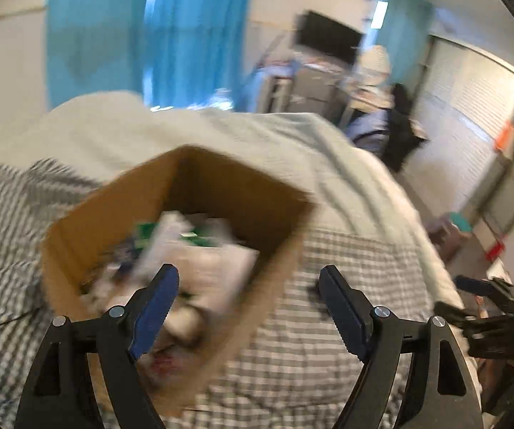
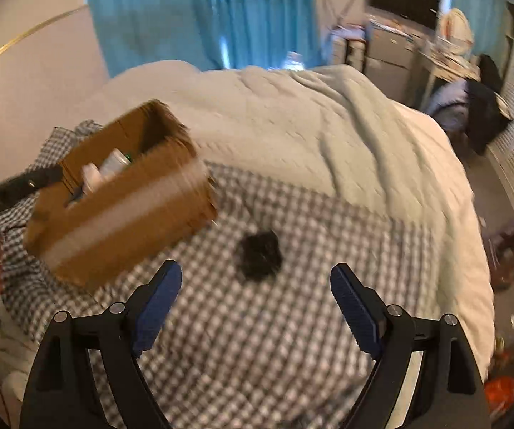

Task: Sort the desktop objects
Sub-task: 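Grasp the black cup-shaped object with the left gripper and lift it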

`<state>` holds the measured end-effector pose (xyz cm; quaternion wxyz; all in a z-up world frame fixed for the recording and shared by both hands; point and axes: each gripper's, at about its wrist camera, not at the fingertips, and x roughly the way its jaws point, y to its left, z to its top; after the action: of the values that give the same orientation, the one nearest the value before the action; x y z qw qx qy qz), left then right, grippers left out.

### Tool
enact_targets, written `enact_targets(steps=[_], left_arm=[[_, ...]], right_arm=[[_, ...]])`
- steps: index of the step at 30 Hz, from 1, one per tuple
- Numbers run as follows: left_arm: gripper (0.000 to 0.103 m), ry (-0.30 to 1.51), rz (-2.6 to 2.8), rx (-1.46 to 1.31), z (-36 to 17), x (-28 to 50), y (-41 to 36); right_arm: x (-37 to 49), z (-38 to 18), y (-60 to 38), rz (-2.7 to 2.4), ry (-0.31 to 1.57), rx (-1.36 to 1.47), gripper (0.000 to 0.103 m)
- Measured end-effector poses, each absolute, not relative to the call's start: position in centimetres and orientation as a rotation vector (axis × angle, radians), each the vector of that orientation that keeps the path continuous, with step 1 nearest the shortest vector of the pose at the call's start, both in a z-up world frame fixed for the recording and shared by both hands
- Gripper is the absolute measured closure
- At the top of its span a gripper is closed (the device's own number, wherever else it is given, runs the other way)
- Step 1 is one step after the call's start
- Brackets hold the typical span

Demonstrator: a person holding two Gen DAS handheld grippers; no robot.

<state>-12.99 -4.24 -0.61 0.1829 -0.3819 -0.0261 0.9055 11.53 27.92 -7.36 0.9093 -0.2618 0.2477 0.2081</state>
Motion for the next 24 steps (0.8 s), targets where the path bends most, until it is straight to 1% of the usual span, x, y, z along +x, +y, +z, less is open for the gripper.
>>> enact_targets(steps=[3,4,9,11,14,15,24], left_arm=[[0.005,-0.038,2.474,-1.087,-1.3,-11.6,-0.7],[0.004,-0.024,2.474,-1.097,-1.7,-11.3,0.2],[0.004,0.042,2.414,-1.221,-5.4,-10.6,4.6],[0.004,0.048,2.405,-1.257,-6.8,-10.4,6.1],[0.004,0.054,2.403,-1.293,-8.8,-10.9,7.7],[0.004,0.054,2.405,-1.303,-9.4,-11.1,8.1],[0.004,-0.079,2.374,-1.369,-14.1,-15.2,11.9]], right_arm=[[11.3,-7.3,25.8,0.391,0.517,-0.524,0.013],[11.2,-7.3,25.4,0.374,0.522,-0.525,0.013],[11.9,-7.5,22.5,0.318,0.513,-0.496,0.012],[12.6,-7.6,21.4,0.298,0.511,-0.477,0.009],[13.7,-8.2,20.1,0.279,0.514,-0.452,0.006],[14.1,-8.4,19.6,0.276,0.517,-0.441,0.001],[17.9,-10.9,16.8,0.257,0.572,-0.441,0.000]])
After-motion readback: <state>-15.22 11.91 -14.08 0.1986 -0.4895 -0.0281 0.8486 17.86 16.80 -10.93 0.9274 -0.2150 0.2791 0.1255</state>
